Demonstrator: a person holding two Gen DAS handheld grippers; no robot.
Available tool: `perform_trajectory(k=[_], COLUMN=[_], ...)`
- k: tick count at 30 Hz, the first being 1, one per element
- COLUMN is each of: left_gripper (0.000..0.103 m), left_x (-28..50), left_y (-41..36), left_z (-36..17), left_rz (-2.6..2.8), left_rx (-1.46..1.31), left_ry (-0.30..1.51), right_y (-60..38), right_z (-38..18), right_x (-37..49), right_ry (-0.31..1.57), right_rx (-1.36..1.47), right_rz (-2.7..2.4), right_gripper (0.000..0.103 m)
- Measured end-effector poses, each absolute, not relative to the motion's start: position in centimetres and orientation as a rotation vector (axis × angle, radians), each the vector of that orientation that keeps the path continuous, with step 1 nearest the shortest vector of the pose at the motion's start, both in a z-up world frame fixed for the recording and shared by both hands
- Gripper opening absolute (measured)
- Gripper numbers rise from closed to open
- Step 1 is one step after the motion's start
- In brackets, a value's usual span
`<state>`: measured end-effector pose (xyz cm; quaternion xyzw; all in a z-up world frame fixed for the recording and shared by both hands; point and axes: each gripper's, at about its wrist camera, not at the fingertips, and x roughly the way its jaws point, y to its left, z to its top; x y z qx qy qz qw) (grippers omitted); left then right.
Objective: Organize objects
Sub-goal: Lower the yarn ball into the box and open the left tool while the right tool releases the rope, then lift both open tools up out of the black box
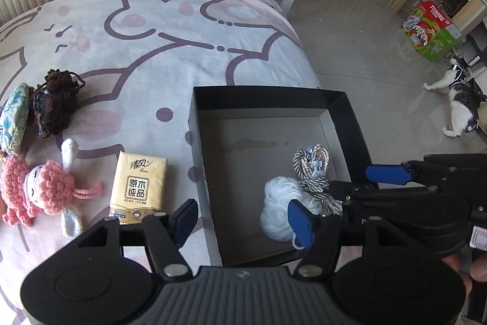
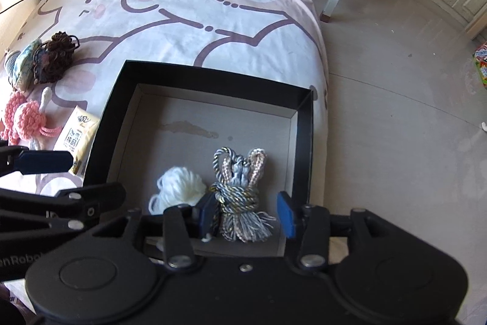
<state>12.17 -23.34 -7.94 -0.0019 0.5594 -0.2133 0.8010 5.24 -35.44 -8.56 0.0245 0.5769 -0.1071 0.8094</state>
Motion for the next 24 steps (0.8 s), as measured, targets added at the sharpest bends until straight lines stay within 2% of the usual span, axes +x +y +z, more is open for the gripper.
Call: perform_trajectory(k=[10,24], left_gripper=[0.065,0.065], left_x=[11.7,11.3], left_y=[-22.8,-21.0], left_z=[-7.2,-5.8], left_rz=[-0.468,-0.458], left_rx=[-0.003,-0.019], left_ry=[1.193,1.170], right_y=[-35.0,-35.4], right_z=[-7.2,-4.1], right_x=[4.6,2.7], right_ry=[1.204,1.131], right_rx=[0.053,0.111], right_rz=[-0.223,-0.261], right_gripper=[0.046,0.054])
